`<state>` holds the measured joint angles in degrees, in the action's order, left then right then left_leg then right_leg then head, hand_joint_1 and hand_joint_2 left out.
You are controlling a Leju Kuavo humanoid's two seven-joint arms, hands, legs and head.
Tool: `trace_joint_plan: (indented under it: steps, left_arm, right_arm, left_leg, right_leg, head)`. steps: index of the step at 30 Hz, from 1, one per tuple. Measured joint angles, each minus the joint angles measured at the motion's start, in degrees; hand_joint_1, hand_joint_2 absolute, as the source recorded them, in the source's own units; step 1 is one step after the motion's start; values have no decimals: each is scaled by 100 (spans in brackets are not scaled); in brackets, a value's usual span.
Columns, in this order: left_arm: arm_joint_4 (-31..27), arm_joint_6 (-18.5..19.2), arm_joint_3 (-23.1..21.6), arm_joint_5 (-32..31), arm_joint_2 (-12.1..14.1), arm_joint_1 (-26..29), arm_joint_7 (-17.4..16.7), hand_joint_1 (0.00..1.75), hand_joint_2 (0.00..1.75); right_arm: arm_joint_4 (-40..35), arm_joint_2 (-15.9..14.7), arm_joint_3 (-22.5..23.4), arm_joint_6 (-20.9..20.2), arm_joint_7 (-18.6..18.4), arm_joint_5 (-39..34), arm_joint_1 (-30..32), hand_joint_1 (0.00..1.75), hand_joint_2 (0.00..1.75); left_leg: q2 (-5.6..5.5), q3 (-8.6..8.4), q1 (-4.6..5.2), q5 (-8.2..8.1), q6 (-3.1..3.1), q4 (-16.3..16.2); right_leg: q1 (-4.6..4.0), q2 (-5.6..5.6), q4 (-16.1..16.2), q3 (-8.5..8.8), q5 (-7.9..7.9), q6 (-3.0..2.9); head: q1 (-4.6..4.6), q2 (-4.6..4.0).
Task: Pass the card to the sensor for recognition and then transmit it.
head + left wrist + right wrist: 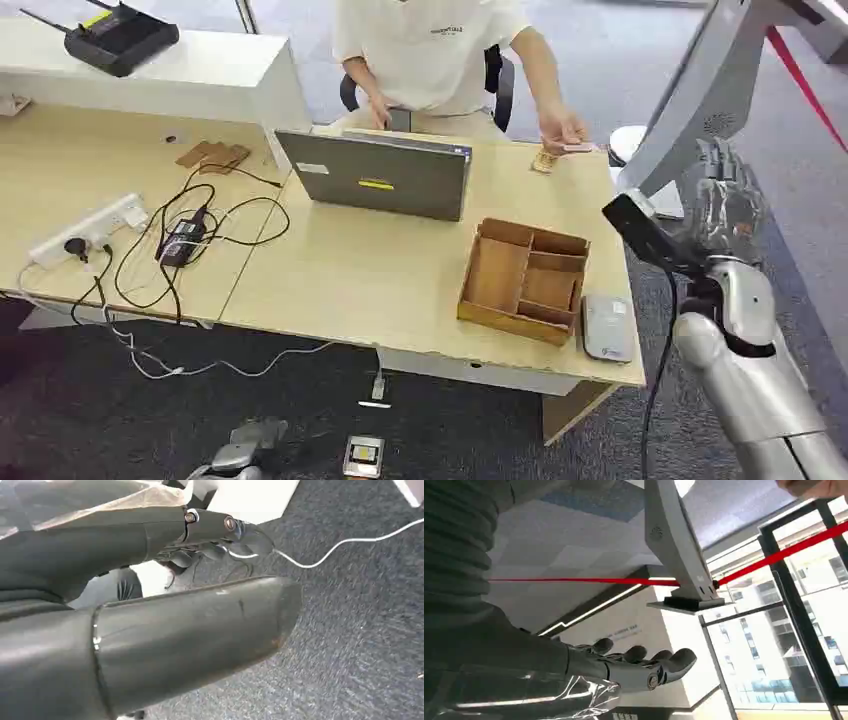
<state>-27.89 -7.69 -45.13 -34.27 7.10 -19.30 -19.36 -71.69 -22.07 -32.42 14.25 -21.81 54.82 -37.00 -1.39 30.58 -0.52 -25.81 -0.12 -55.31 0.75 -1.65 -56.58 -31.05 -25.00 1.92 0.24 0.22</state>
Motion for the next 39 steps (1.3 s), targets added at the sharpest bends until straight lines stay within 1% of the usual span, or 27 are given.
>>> trace_joint_plan:
  steps: [3, 5, 9, 14, 18, 19, 20, 21, 39]
  left_arm:
    - [0, 7, -4, -33, -15, -11, 0, 0, 0]
    - [0, 7, -11, -61, -20, -14, -4, 0, 0]
    - [0, 11, -20, -107, -20, -11, -35, 0, 0]
    - [0, 11, -28, -125, -20, -2, -59, 0, 0]
    - [0, 17, -33, -146, -20, 13, -70, 0, 0]
    - [0, 37, -35, -155, -20, 16, -77, 0, 0]
    - [0, 42, -35, -168, -20, 21, -83, 0, 0]
    - [0, 42, -37, -177, -20, 26, -83, 0, 0]
    - [0, 48, -37, -236, -20, 51, -83, 0, 0]
  right_arm:
    - [247, 133, -232, -116, 55, 136, -209, 0, 175]
    - [426, 225, -396, -140, 61, 302, -318, 0, 175]
    - [801, 384, -652, -142, 68, 345, -469, 0, 175]
    - [1207, 535, -841, -94, 125, 310, -559, 0, 175]
    - [1453, 594, -931, -70, 157, 254, -619, 0, 175]
    - [1499, 601, -946, -68, 157, 223, -633, 98, 175]
    - [1536, 607, -964, -65, 157, 199, -641, 98, 175]
    - [1567, 610, -977, -61, 159, 166, -645, 175, 175]
    - [1674, 592, -1016, 127, 116, -131, -640, 175, 175]
  left_leg:
    - [1, 0, 0, 0, 0, 0]
    - [0, 1, -1, 0, 0, 0]
    - [-1, 5, -1, 0, 0, 0]
    - [-1, 7, 0, 0, 0, 0]
    - [-1, 7, 0, 0, 0, 0]
    - [-1, 7, 0, 0, 0, 0]
    - [-1, 7, 0, 0, 0, 0]
    - [-1, 7, 0, 0, 0, -1]
    - [0, 7, 0, 0, 0, -1]
  right_leg:
    - [0, 0, -1, -2, 0, 0]
    - [-1, 0, 0, -3, 0, 0]
    - [-4, 0, 0, -7, -1, 0]
    - [-4, 0, 0, -9, -1, 0]
    - [-4, 0, 1, -9, -1, 0]
    - [-4, 0, 1, -9, -1, 0]
    - [-4, 0, 1, -9, -1, 0]
    - [-4, 0, 1, -9, -1, 0]
    - [-4, 0, 1, -12, -1, 0]
  head:
    - [0, 0]
    - [0, 0]
    - [0, 0]
    - [0, 0]
    - [2, 0]
    - [0, 0]
    - [0, 0]
    - [2, 0]
    - [0, 0]
